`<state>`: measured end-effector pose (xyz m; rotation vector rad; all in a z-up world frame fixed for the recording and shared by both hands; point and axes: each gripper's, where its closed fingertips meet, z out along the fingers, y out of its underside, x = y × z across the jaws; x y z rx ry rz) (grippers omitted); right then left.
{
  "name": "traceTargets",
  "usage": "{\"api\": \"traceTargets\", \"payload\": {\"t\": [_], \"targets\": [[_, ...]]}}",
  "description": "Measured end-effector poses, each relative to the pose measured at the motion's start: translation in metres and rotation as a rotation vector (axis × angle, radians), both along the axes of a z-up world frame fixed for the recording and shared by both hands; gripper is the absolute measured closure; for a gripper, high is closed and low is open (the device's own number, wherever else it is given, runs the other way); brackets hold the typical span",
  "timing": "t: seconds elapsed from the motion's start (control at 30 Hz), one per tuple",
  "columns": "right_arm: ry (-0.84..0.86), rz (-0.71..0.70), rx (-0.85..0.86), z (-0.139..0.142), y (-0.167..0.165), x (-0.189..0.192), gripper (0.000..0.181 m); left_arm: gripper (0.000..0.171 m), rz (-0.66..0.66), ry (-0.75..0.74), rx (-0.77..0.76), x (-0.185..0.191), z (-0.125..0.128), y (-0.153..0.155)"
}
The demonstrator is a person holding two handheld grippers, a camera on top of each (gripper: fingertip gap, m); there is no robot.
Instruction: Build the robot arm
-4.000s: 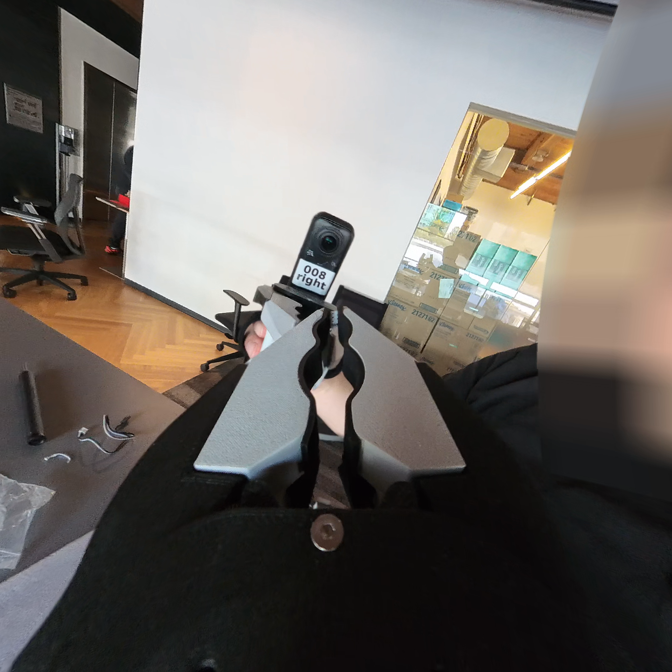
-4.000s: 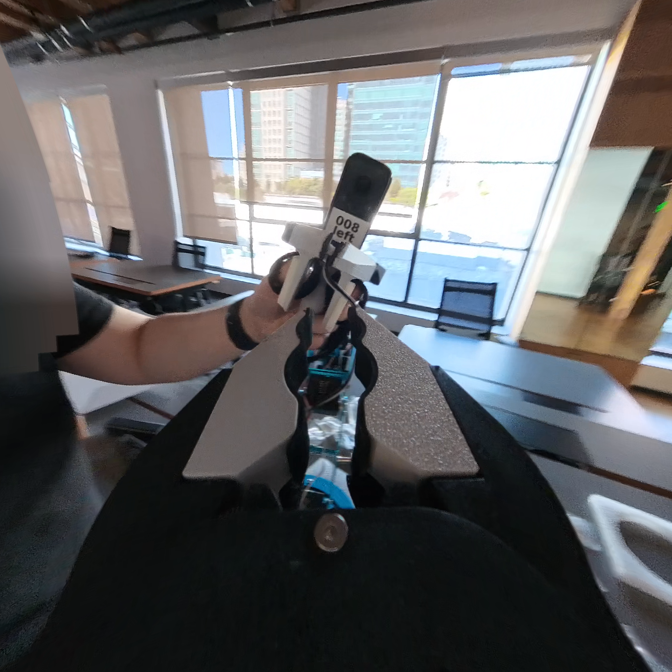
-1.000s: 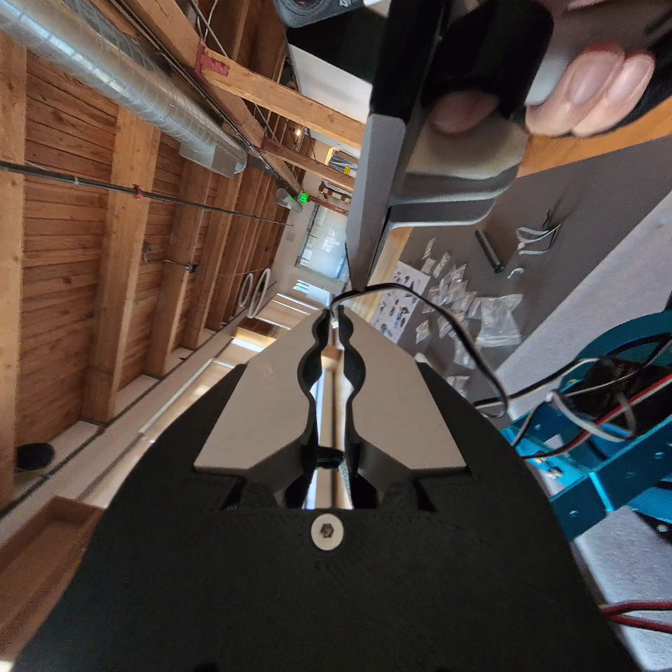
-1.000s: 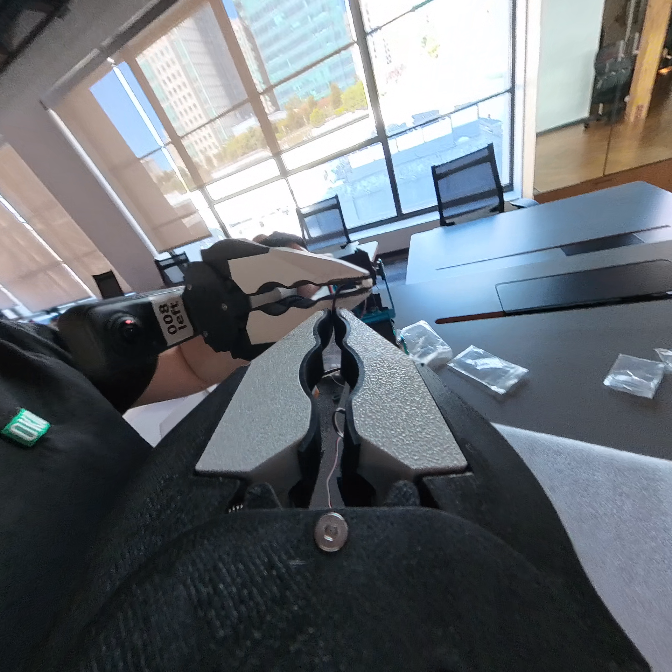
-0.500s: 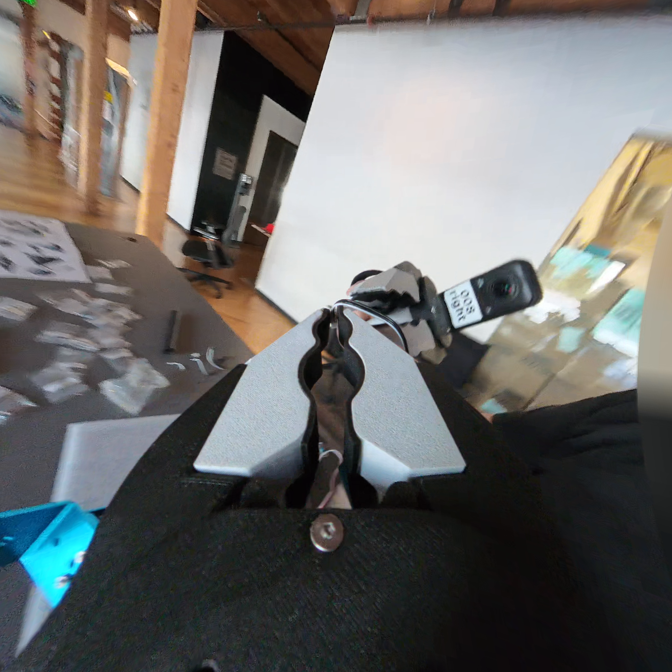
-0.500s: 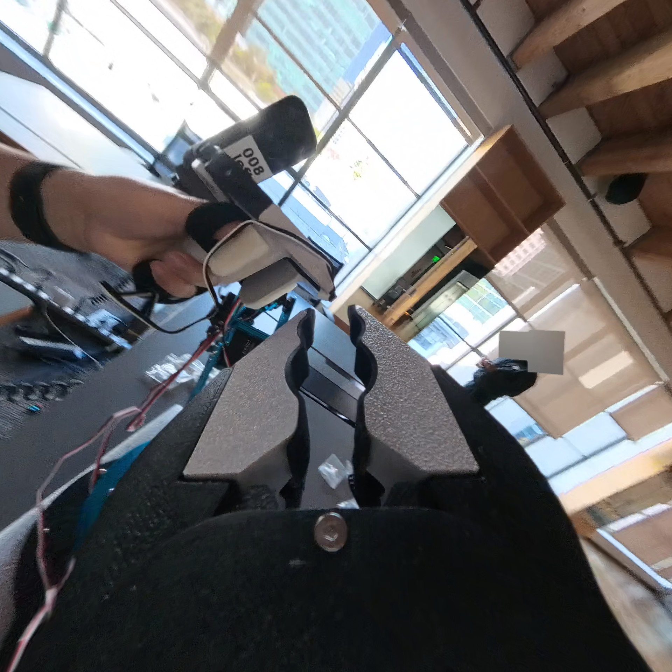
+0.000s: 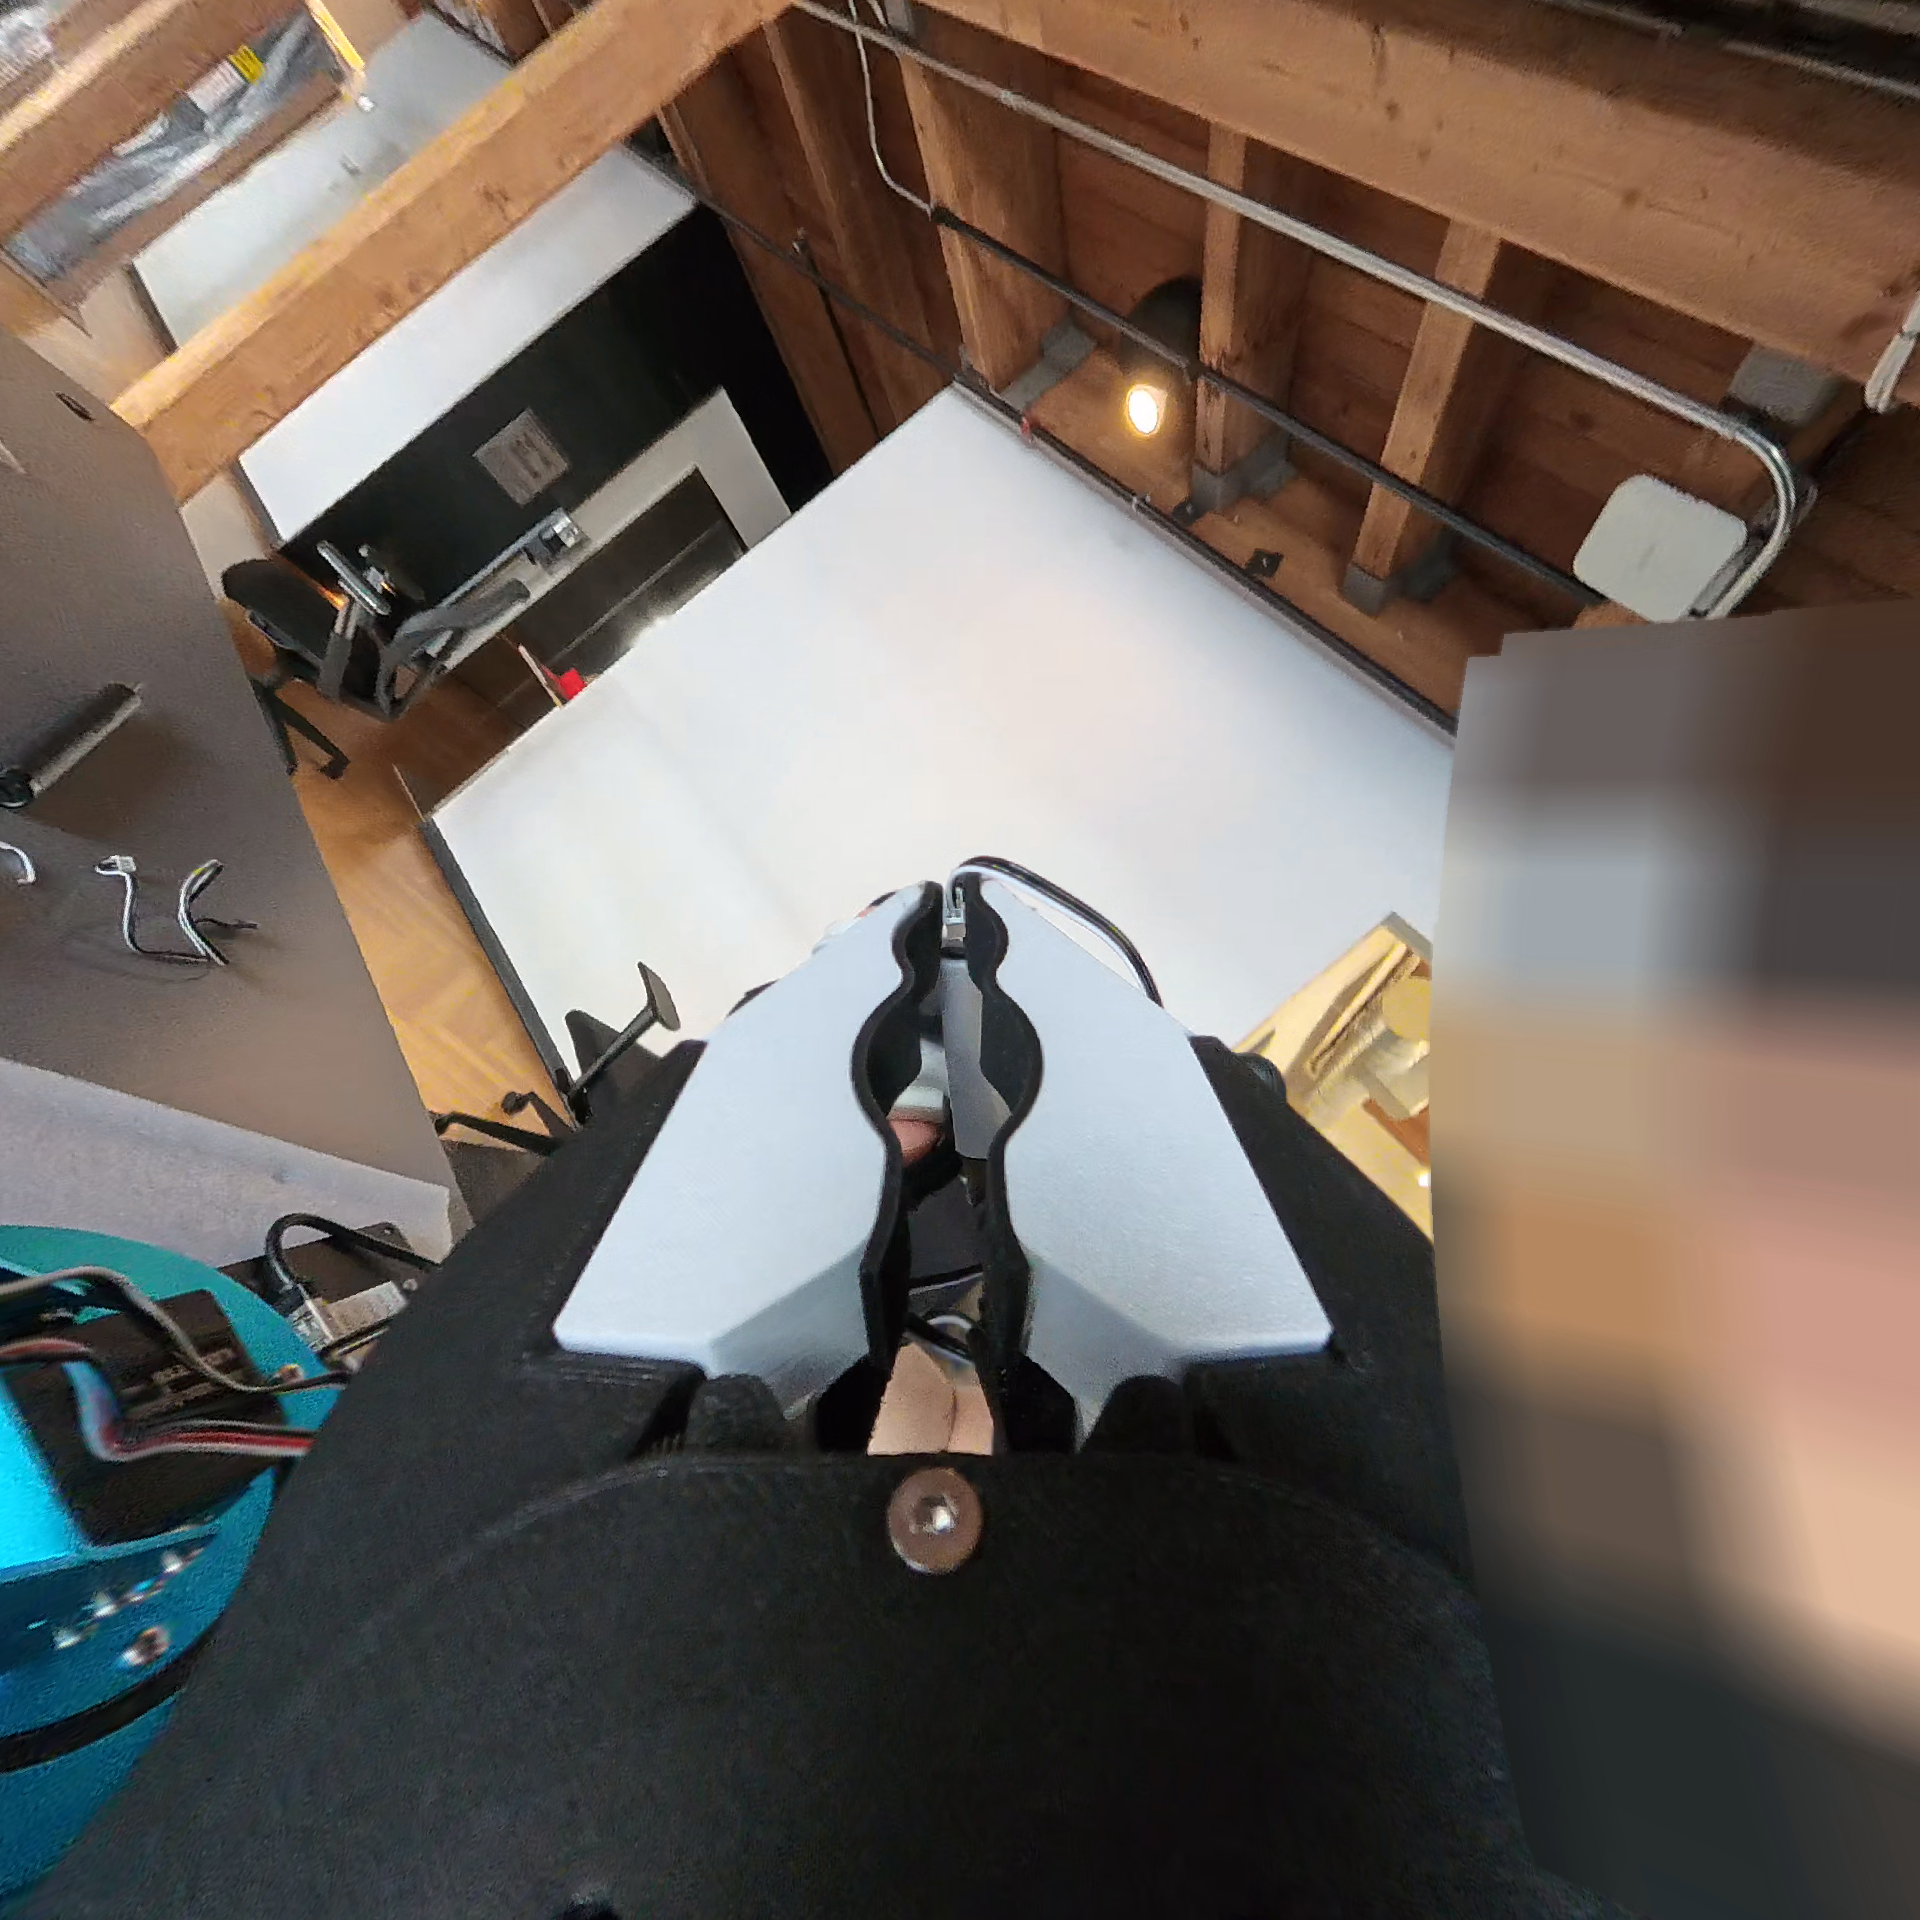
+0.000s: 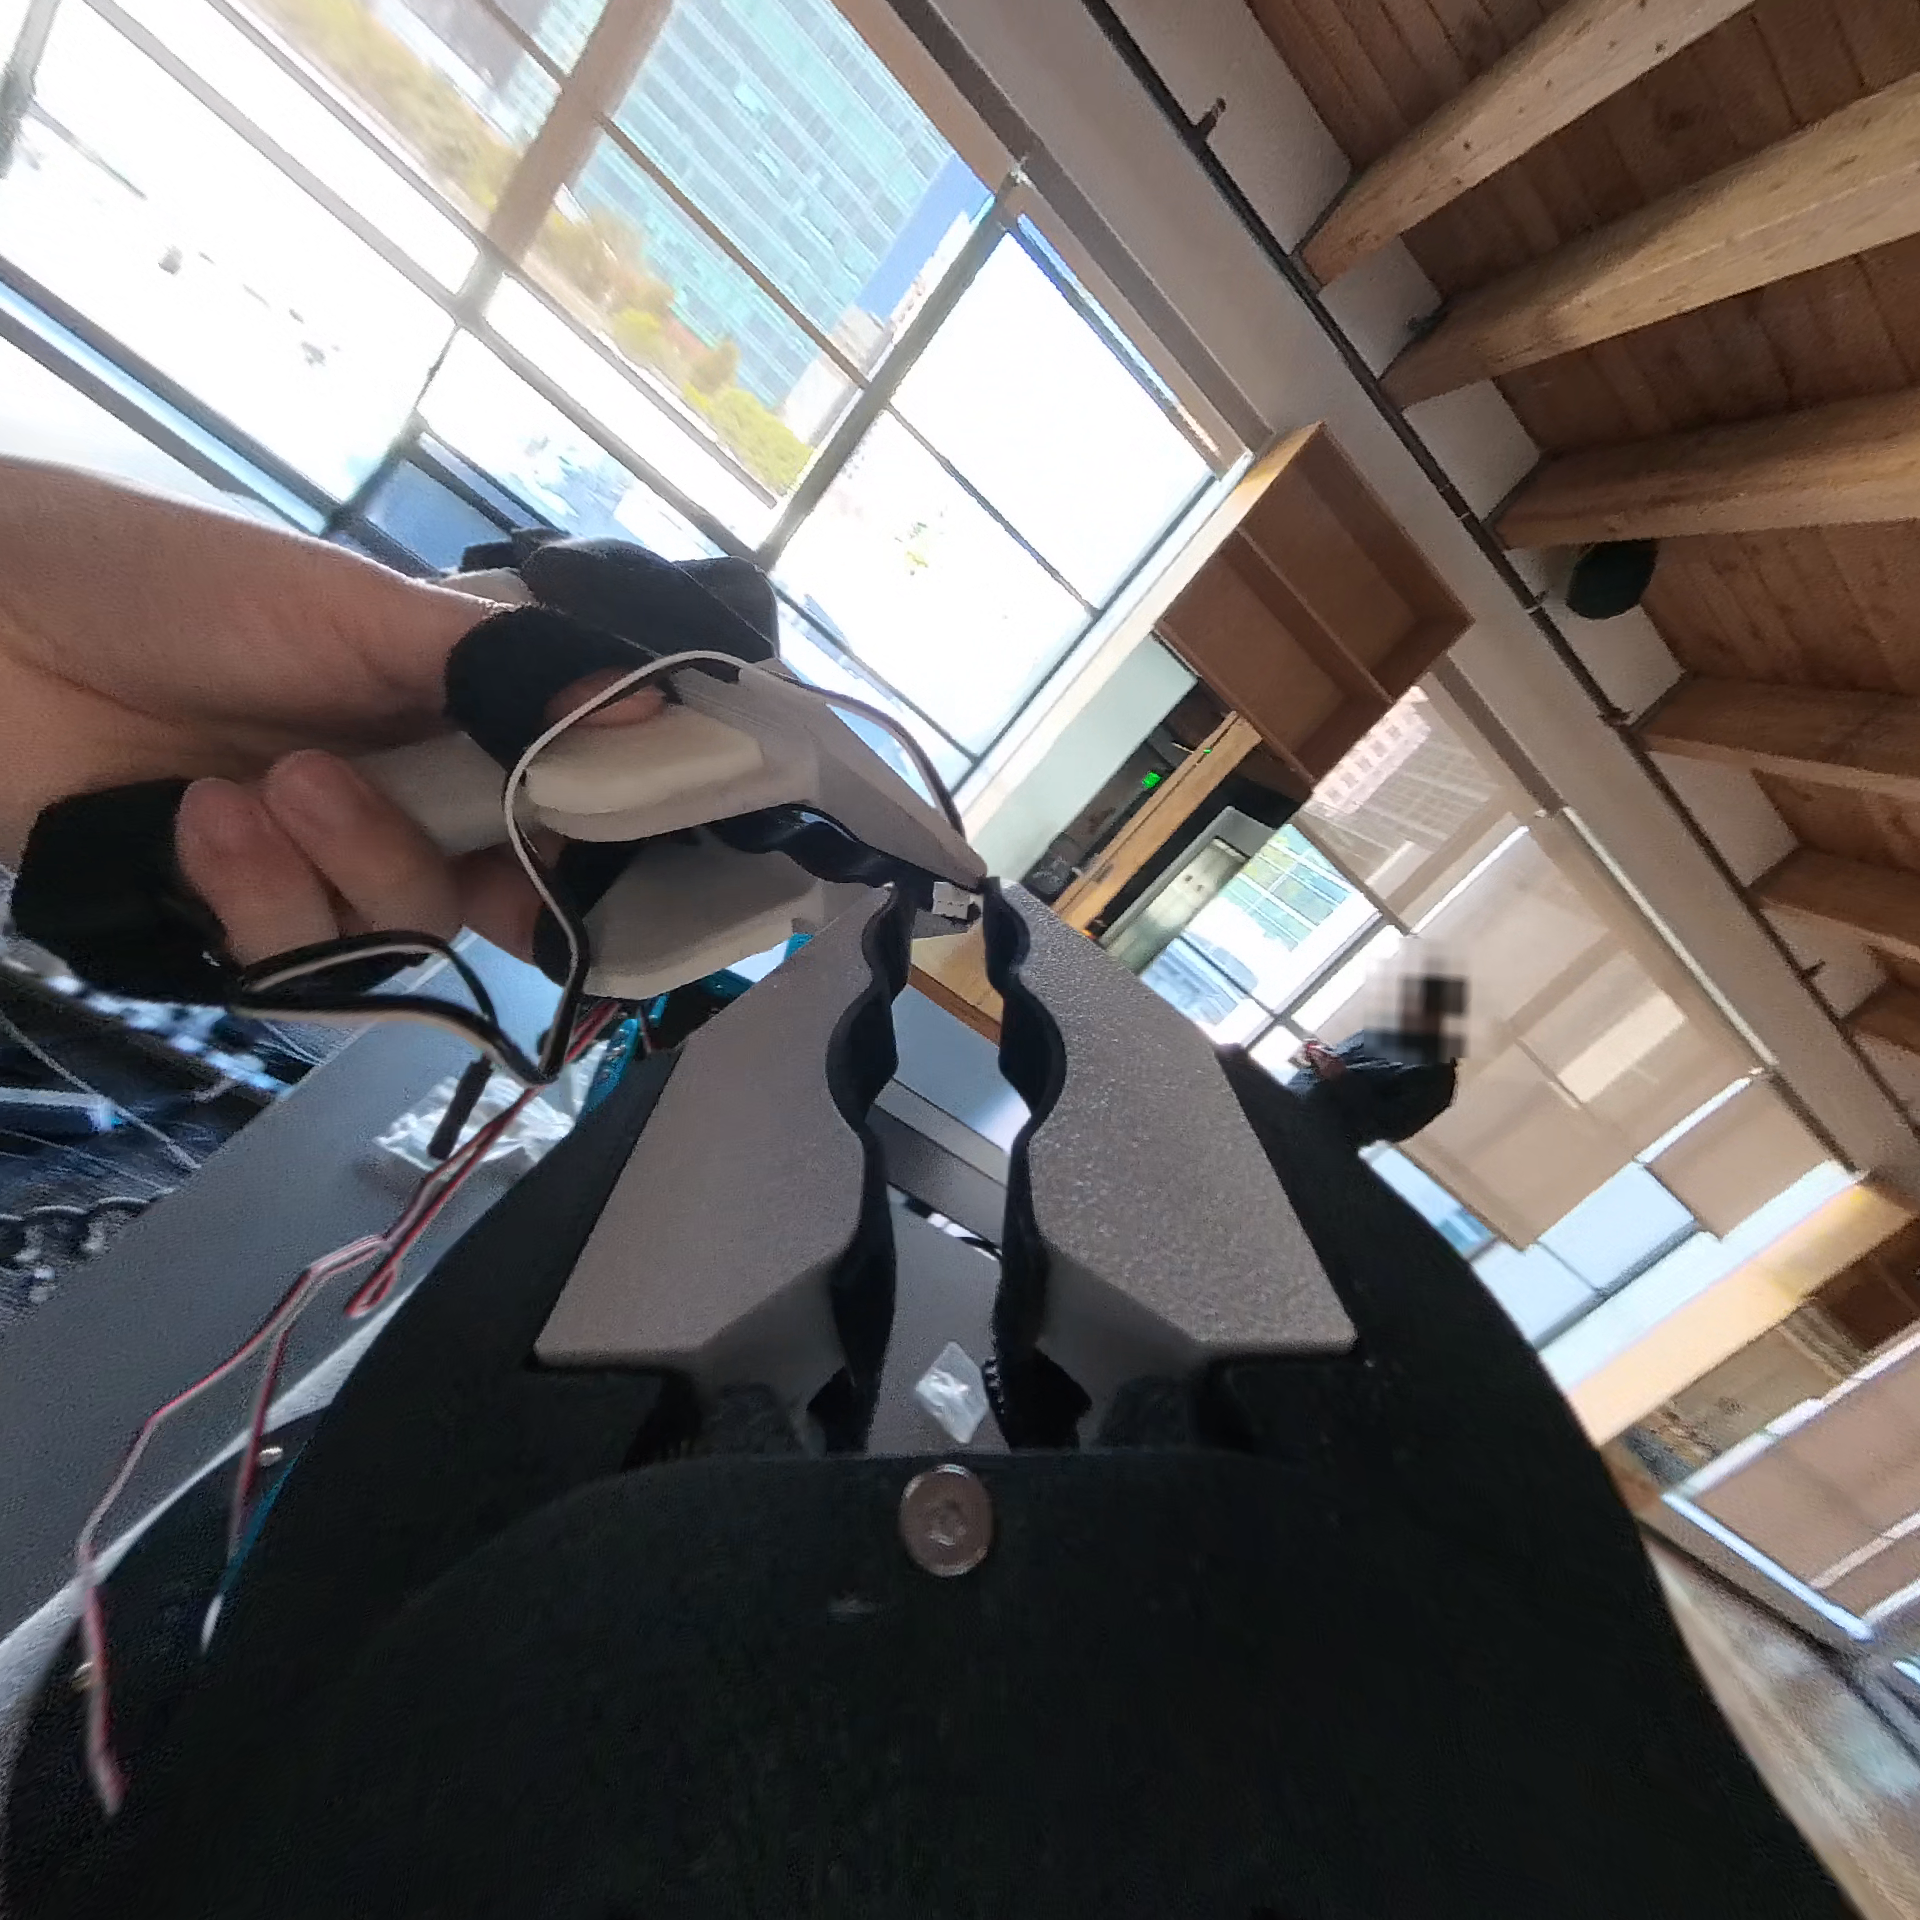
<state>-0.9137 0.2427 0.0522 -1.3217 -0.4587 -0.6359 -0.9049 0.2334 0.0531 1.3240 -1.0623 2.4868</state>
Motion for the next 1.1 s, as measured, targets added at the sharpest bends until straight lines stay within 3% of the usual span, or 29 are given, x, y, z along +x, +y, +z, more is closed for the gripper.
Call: {"api": "traceTargets", "payload": {"t": [0.27, 0.33, 0.47, 0.6, 0.8, 0.97, 1.1], "targets": [[0.158, 0.152, 0.002, -0.011, -0.023, 0.005, 0.177, 0.169, 0.053, 0.071, -0.041, 0.003, -0.012, -0.020], [0.178, 0.174, 0.016, -0.011, -0.027, 0.003, 0.177, 0.151, 0.063, 0.079, -0.010, 0.000, -0.016, -0.022], [0.218, 0.200, 0.001, -0.015, -0.025, 0.000, 0.178, 0.142, 0.045, 0.056, 0.038, -0.013, -0.020, -0.016], [0.221, 0.214, -0.095, -0.032, -0.016, -0.011, 0.177, 0.136, 0.083, 0.051, 0.161, -0.030, -0.036, 0.014], [0.315, 0.136, -0.203, -0.073, -0.004, -0.028, 0.178, 0.135, 0.241, 0.036, 0.461, -0.071, -0.073, 0.095], [0.389, 0.019, -0.305, -0.116, 0.018, -0.042, 0.178, 0.163, -0.014, 0.082, 0.530, -0.094, -0.136, 0.125], [0.459, -0.058, -0.327, -0.133, 0.035, -0.044, 0.178, 0.171, -0.071, 0.082, 0.444, -0.083, -0.164, 0.154]]}}
